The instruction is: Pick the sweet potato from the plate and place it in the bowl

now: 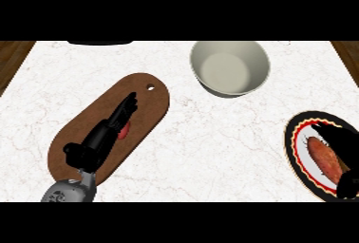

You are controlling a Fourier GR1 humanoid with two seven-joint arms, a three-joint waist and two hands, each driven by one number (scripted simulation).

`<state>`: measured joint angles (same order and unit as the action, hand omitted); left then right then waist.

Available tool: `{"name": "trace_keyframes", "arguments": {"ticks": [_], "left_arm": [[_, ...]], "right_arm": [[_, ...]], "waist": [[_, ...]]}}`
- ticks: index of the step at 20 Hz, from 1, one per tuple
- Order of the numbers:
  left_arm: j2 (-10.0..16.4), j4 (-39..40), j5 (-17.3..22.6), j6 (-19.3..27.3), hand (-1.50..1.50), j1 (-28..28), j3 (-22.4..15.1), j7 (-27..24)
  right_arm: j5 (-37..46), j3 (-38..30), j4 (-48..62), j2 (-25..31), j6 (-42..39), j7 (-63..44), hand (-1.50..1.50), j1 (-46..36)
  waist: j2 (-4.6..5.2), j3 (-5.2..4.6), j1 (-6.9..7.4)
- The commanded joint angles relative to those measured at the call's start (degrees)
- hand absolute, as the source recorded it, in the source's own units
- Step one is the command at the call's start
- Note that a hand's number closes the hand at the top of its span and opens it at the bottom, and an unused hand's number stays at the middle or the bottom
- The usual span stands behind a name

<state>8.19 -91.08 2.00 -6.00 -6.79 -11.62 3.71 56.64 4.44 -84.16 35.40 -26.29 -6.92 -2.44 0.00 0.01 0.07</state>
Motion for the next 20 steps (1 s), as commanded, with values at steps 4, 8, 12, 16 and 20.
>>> {"name": "trace_keyframes", "arguments": {"ticks": [4,8,12,16,20], "left_arm": [[-1.4,2.5,-1.1,-1.8,0.0,-1.9,2.5,-0.8],[-1.5,-0.2,-0.1,-2.2,0.0,-1.5,2.4,2.0],[-1.8,-0.3,-2.9,-2.7,0.0,3.2,1.7,-2.3],[-2.2,2.7,-1.6,-2.5,0.0,-1.4,3.7,-0.6],[-2.7,0.7,-2.0,-4.4,0.0,-2.4,0.2,0.5]], "right_arm": [[3.7,-1.9,8.5,-2.4,5.1,7.2,-1.5,-1.1],[3.3,-1.0,5.3,-2.9,3.7,8.6,1.5,-6.4],[4.7,-3.4,4.3,-3.7,6.6,10.7,1.5,-3.5],[7.6,1.7,5.6,-15.2,5.3,-1.1,1.5,-11.6],[8.7,3.9,9.9,-34.0,3.5,-19.5,1.5,-21.3]], "waist": [[0.01,0.0,-0.11],[-0.02,-0.01,0.12],[-0.04,-0.01,-0.06],[0.06,-0.04,0.4],[0.78,-0.1,5.32]]}}
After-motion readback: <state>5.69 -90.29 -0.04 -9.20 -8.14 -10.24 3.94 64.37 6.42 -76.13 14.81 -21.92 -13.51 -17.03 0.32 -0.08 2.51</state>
